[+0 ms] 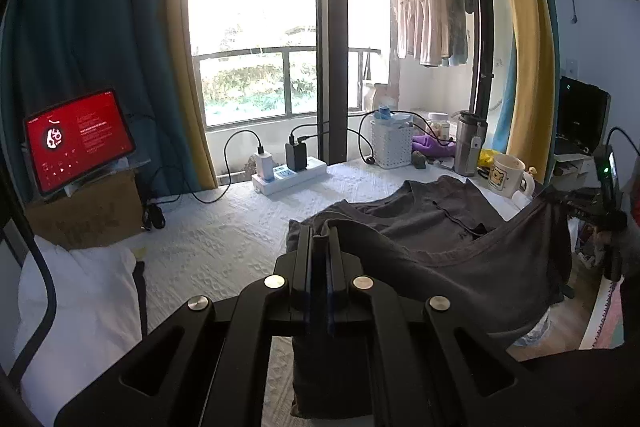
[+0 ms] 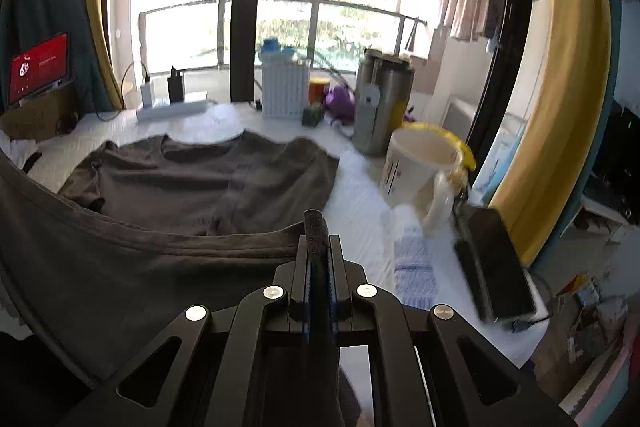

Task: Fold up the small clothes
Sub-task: 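Lift the held hem with both grippers and carry it toward the collar, then lay the hem over the collar with both grippers and open them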

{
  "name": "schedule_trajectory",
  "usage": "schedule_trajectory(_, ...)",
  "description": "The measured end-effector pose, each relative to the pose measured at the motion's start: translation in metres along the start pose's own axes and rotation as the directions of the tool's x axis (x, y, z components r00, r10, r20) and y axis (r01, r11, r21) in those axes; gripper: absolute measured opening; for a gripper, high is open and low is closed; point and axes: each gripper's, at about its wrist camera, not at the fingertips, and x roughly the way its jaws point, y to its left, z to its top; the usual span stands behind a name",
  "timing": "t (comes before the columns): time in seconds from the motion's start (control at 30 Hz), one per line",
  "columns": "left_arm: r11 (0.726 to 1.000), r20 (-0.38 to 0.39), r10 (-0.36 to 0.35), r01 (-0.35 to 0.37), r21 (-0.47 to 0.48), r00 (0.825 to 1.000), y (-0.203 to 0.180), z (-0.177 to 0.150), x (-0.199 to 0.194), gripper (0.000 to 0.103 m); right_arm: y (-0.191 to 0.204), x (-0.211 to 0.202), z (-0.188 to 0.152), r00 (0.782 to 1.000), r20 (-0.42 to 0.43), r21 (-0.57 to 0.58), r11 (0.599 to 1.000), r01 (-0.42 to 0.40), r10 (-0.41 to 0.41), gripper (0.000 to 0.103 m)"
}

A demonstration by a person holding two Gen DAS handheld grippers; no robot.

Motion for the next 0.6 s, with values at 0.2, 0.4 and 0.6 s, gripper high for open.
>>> schedule_trajectory(0.2, 1.000, 0.002, 0.018, -0.018, 0.000, 1.000, 0.008, 0.008, 0.012, 0.004, -0.003, -0.004, 0.024, 0.999, 0.051, -0.013, 1.000, 0.016, -0.016, 0.007)
schedule_trajectory(0.4, 1.000, -0.014, 0.023, -0.023, 0.000, 1.000, 0.013, 0.017, 0.030, 0.004, -0.007, 0.006, 0.050, 0.996, 0.087, -0.005, 1.000, 0.028, -0.027, 0.007)
schedule_trajectory(0.6, 0.999, -0.015, 0.043, -0.043, -0.004, 0.999, 0.022, 0.029, 0.045, 0.004, -0.008, 0.025, 0.071, 0.995, 0.094, 0.001, 1.000, 0.016, -0.016, 0.007)
